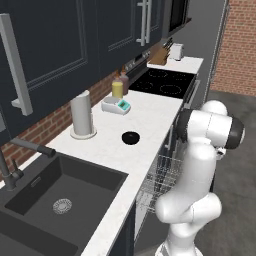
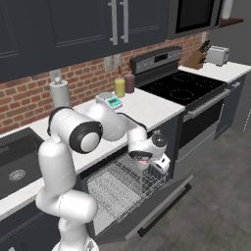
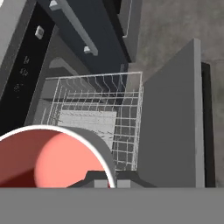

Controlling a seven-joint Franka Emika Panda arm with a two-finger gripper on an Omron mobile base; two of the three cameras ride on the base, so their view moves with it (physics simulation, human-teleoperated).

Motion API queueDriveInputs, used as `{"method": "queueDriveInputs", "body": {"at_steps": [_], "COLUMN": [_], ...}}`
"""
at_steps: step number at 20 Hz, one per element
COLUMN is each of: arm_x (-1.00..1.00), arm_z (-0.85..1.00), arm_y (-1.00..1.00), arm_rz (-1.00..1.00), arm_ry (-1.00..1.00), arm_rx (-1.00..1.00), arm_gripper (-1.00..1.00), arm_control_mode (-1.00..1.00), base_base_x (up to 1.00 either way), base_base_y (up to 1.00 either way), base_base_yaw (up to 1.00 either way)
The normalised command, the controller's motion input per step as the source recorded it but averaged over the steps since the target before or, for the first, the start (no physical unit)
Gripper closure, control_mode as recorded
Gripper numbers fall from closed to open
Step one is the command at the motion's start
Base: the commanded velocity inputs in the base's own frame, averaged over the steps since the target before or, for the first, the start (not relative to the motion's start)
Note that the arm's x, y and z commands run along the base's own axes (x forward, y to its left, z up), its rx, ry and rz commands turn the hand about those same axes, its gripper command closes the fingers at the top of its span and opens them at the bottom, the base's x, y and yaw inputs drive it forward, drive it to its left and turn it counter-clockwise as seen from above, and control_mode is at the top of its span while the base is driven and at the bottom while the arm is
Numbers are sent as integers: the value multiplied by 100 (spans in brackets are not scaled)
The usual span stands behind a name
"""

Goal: Pick up the cup and bowl from the counter, place them in the dishwasher, and close the dishwasher door.

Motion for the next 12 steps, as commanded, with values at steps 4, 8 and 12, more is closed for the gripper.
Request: {"method": "queueDriveInputs", "body": {"at_steps": [4, 8, 12], "arm_x": [0, 3, 15], "arm_z": [-88, -87, -71], "arm_y": [-4, 0, 19], "arm_rz": [0, 0, 0], "arm_ry": [6, 4, 1], "arm_rx": [11, 15, 15], "arm_gripper": [100, 100, 100], "arm_control_mode": [-100, -100, -100], "base_base_x": [0, 0, 0], "base_base_y": [0, 0, 0], "base_base_yaw": [0, 0, 0]}}
